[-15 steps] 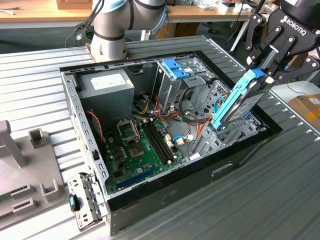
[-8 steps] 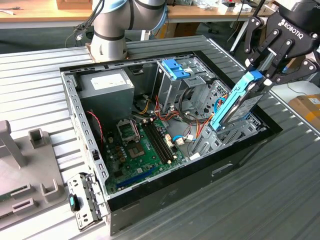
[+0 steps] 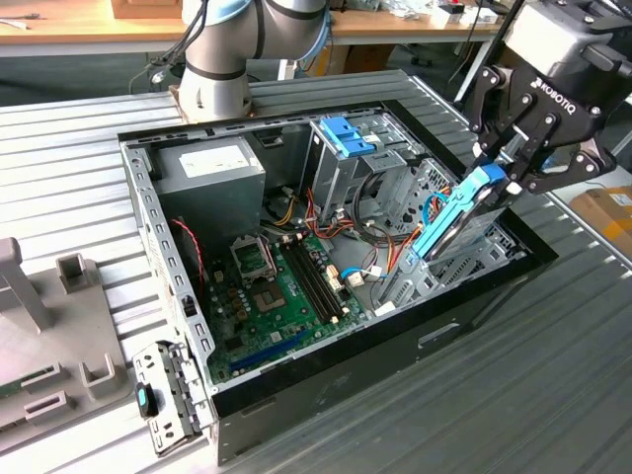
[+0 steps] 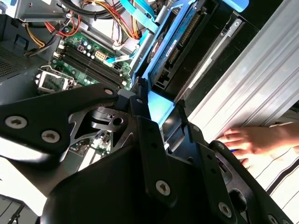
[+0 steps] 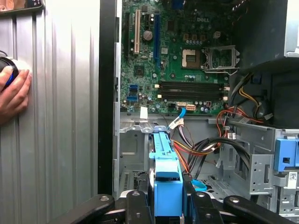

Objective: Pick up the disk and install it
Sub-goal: 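Insert the disk into the insertion slot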

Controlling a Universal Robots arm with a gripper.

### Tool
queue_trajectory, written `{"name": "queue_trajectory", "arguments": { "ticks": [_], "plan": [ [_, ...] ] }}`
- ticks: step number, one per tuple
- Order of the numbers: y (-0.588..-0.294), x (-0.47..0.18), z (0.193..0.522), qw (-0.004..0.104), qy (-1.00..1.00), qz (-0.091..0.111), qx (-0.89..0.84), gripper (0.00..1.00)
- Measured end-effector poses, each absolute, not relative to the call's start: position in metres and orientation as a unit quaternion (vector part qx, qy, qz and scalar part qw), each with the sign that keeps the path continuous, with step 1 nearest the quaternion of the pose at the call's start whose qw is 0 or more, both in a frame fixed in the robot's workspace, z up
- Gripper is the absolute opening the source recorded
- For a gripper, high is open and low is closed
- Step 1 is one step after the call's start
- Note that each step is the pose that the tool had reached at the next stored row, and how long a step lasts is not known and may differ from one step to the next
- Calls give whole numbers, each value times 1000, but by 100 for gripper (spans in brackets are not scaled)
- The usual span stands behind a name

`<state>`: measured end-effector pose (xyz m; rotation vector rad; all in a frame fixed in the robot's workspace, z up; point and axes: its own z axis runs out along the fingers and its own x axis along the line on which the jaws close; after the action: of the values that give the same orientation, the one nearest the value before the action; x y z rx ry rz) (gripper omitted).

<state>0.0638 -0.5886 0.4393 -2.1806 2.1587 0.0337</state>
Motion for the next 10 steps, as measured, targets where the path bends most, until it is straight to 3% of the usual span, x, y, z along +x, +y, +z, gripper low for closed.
{"name": "queue_trajectory", "arguments": {
  "ticks": [10],
  "plan": [
    [-589, 60, 423, 45, 702, 2, -710, 37]
  ]
}}
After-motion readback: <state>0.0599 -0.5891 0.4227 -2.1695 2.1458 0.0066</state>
